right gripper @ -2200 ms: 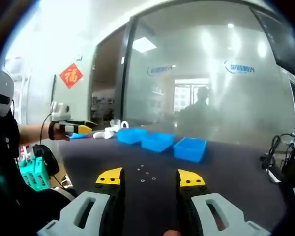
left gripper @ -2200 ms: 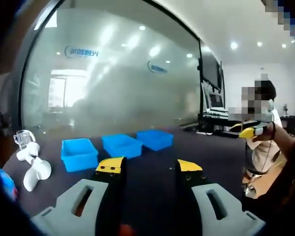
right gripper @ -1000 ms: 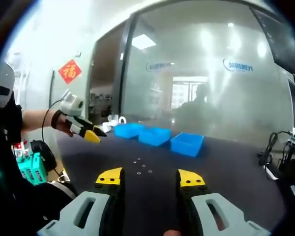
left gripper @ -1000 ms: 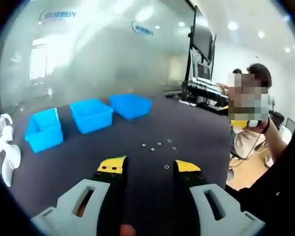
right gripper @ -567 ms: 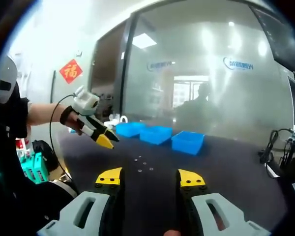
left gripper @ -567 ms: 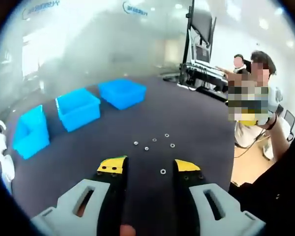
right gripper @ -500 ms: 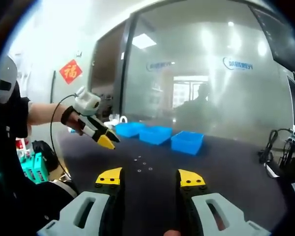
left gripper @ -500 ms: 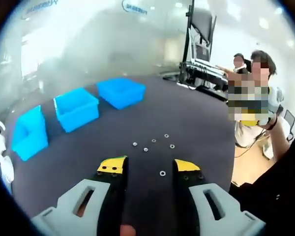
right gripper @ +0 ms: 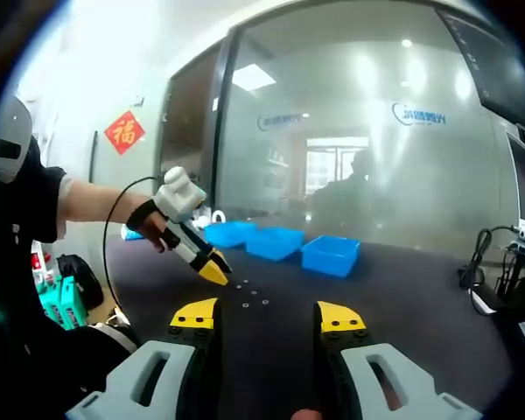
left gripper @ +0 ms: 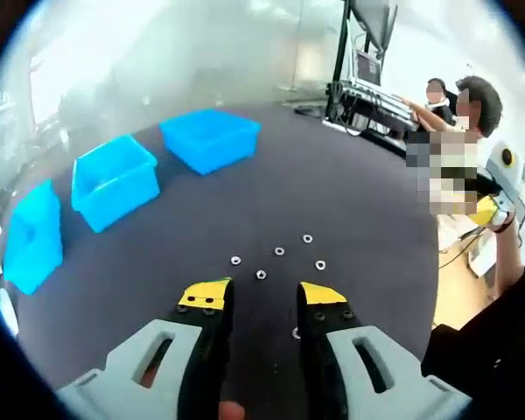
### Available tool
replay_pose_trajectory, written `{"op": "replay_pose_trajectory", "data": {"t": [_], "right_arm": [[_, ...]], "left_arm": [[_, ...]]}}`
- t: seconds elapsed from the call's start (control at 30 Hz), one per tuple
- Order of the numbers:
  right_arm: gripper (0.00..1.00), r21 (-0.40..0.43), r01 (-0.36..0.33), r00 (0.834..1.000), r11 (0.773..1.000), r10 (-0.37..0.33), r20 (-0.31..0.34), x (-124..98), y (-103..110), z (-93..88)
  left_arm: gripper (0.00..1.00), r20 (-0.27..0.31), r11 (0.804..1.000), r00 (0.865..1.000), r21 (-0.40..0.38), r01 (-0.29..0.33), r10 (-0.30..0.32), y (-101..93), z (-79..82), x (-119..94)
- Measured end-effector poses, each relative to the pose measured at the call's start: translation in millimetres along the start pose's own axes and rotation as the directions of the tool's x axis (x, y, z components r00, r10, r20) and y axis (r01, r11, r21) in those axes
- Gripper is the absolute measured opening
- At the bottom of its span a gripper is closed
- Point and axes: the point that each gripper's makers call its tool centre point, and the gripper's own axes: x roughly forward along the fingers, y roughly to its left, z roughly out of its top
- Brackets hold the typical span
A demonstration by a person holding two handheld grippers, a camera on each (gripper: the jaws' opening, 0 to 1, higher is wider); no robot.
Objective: Sort the screws, nuts, and washers into the corresponding bins
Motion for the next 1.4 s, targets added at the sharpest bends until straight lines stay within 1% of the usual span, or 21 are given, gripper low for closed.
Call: {"op": "replay_pose_trajectory", "data": {"t": [0.1, 0.2, 0.4, 0.67, 0.8, 0.97, 1.1, 1.27, 1.4], "right_arm": [[0.38, 0.004, -0.002, 1.000, 1.000, 0.002, 0.001, 0, 0, -0.4], [0.38, 0.004, -0.002, 1.000, 1.000, 0.002, 0.002, -1, 0, -0.7], [0.38, 0.009, -0.003, 1.000, 1.000, 0.003, 0.006, -1, -1, -0.2], [0.38, 0.014, -0.009, 1.000, 1.000, 0.008, 0.010, 1, 0, 0.1], [0.38, 0.011, -0.013, 1.000, 1.000, 0.013, 0.010, 2, 2, 0.4], [0.38, 0.012, -0.011, 1.000, 1.000, 0.011, 0.012, 1, 1, 1.5], [0.38, 0.011, -0.009, 1.000, 1.000, 0.009, 0.014, 0, 1, 2.6], [0.38, 0.009, -0.009, 1.000, 1.000, 0.009, 0.011, 1, 0, 1.4], [0.38, 0.006, -0.012, 1.000, 1.000, 0.012, 0.015, 0, 2, 3.6]], "left_arm": [[0.28, -0.010, 1.000, 1.000, -0.004, -0.009, 0.009, 1.0, -1.6, 5], [0.27, -0.019, 0.999, 1.000, -0.027, -0.023, 0.023, 4.0, -3.2, 10], [0.22, -0.019, 0.998, 0.999, -0.048, -0.049, 0.048, 8.5, -3.1, 13], [0.21, -0.027, 0.998, 0.998, -0.030, -0.063, 0.062, 7.7, -5.0, 18], [0.18, -0.038, 0.998, 0.997, -0.029, -0.063, 0.062, 7.4, -6.8, 20], [0.15, -0.034, 0.997, 0.997, -0.025, -0.070, 0.069, 8.4, -5.8, 23], [0.09, -0.034, 0.997, 0.996, -0.015, -0.081, 0.080, 9.7, -7.0, 24], [0.06, -0.025, 0.997, 0.996, -0.015, -0.081, 0.081, 8.8, -7.4, 24], [0.06, -0.015, 0.997, 0.997, -0.007, -0.081, 0.081, 7.9, -7.4, 24]]}}
